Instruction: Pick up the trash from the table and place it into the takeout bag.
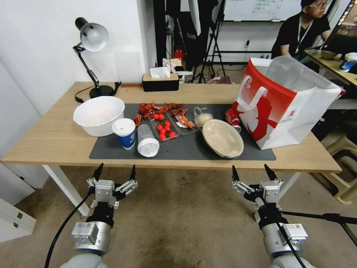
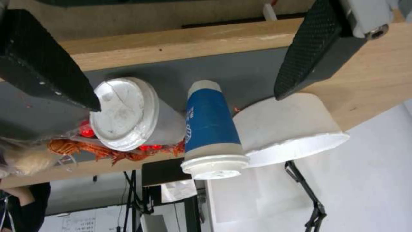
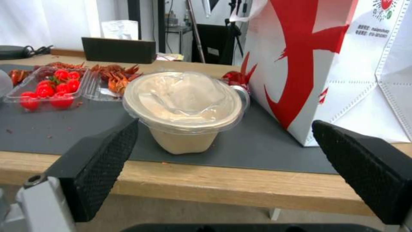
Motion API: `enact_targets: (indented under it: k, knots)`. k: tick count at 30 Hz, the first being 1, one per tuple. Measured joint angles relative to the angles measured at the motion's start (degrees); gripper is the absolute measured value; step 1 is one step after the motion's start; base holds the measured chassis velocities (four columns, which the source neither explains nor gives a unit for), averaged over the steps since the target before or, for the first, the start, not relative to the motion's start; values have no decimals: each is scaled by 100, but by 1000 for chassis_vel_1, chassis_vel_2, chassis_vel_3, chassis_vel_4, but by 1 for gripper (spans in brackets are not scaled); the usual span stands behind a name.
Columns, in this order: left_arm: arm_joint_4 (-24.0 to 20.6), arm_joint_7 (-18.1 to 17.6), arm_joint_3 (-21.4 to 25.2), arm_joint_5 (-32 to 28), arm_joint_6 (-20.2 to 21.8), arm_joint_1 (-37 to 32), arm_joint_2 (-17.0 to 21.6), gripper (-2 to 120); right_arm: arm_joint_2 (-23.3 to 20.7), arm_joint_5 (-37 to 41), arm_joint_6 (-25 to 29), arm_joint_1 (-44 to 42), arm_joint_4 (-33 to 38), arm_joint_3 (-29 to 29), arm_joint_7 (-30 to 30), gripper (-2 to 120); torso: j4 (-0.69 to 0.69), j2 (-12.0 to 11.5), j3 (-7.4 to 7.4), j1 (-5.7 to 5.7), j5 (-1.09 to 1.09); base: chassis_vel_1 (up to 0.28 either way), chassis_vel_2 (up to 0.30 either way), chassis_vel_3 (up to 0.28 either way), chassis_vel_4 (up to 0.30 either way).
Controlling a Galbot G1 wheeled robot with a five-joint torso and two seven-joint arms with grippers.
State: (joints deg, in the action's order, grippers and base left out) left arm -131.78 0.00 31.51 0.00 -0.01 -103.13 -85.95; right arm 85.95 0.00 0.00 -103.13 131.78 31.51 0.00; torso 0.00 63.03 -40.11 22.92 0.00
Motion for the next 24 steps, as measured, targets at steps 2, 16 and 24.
enact_targets:
  k: [2,16,24]
  knots:
    - [0,0,0,1,0,0,0,100,0,0,0,0,0,0,0,100,0,0,0,0,0,0,0,0,0]
    - [-2,-3,-8,-21,19,0,6,100,17,-7,-15,-23,7,0,-33,100,1,0,0,0,-1,0,0,0,0]
    - [-577,-179,-410,-862,1074,14,294,100,612,-409,-608,-704,308,-10,-979,100,-1,0,0,0,-1,0,0,0,0]
